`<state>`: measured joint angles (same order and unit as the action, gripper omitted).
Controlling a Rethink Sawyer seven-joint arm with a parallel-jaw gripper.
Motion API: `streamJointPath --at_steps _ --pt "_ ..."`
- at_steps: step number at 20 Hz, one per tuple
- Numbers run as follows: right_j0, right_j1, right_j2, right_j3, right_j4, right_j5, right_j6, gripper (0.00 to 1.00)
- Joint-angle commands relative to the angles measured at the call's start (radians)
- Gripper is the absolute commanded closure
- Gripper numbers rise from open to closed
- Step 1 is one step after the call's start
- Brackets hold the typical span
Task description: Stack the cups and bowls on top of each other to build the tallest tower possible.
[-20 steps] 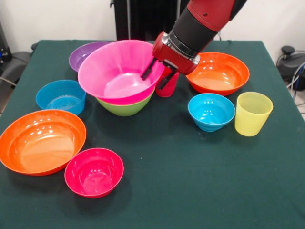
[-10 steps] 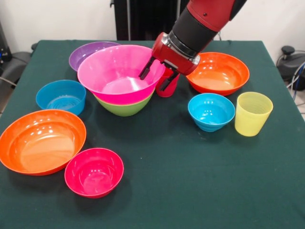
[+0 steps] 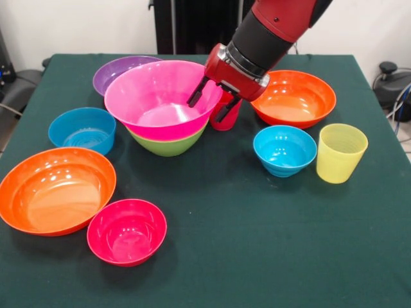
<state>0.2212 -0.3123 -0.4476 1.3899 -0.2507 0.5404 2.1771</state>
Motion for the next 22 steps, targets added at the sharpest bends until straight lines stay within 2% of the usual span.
streamJointPath --at_steps 1,10,15,22 --pt "-0.025 -0.005 0.081 -0.006 -0.032 -0.079 0.047 0.00" --pt "-0.046 -0.031 0.115 0.021 -0.017 -0.140 0.057 0.00" --pt "-0.065 -0.065 0.156 0.042 0.007 -0.148 0.047 0.00" --pt "-0.066 -0.082 0.169 0.063 0.013 -0.170 0.062 0.00"
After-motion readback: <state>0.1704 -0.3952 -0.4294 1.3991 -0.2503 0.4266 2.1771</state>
